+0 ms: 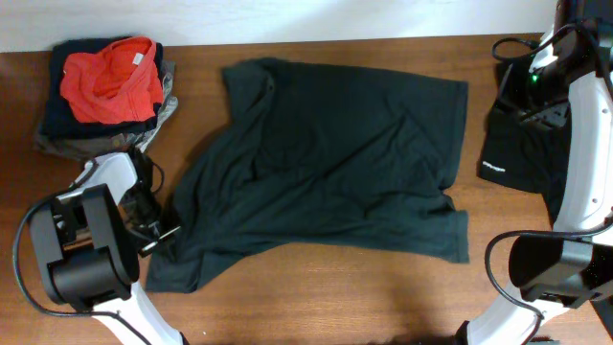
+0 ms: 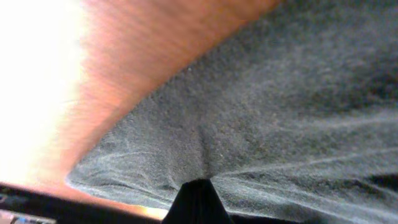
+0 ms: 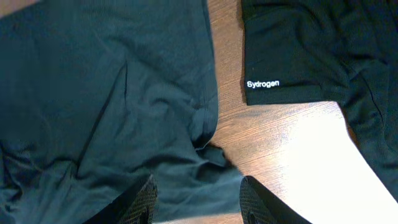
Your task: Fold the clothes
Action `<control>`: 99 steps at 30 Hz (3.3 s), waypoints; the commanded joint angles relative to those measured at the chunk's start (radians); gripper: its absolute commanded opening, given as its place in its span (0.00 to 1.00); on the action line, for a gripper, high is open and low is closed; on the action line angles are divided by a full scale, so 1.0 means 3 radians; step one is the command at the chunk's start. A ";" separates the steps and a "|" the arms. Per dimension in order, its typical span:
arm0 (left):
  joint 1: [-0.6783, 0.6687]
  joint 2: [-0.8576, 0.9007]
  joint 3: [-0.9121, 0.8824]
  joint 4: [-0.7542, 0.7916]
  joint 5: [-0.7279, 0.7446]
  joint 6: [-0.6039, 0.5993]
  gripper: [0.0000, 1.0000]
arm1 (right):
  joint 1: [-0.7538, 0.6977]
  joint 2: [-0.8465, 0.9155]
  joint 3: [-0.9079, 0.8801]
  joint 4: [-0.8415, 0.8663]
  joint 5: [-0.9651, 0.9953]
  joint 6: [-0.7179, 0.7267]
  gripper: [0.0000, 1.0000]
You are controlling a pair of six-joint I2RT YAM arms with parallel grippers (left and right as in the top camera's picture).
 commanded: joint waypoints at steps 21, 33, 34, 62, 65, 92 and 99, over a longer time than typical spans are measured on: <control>-0.0341 -0.1951 -0.0099 0.0523 0.0894 0.1027 0.70 | 0.0132 0.0401 -0.0004 0.0144 -0.0197 0.0001 0.66; -0.1253 -0.1459 -0.0081 0.2122 0.0403 0.1356 0.84 | 0.0539 0.0790 -0.0004 0.0155 -0.0159 -0.0086 0.81; -0.1251 -0.1366 -0.0065 0.2215 0.0403 0.1356 0.84 | 0.0567 0.0810 -0.0009 0.0155 -0.0158 -0.0088 0.82; -0.1274 0.0640 0.1642 0.2425 0.0403 0.1990 0.65 | 0.0717 0.0838 -0.0010 0.0182 -0.0158 -0.0173 0.82; -0.1273 0.0660 0.1642 0.2441 0.0404 0.2003 0.65 | 0.0717 0.0838 -0.0010 0.0193 -0.0159 -0.0173 0.82; -0.1250 0.0874 0.1895 0.2171 -0.0131 0.1882 0.01 | 0.0717 0.0838 -0.0043 0.0301 -0.0155 -0.0173 0.76; -0.1096 0.0874 0.2436 0.1643 -0.0547 0.1773 0.00 | 0.0718 0.0838 -0.0341 0.0554 -0.0158 -0.0172 0.70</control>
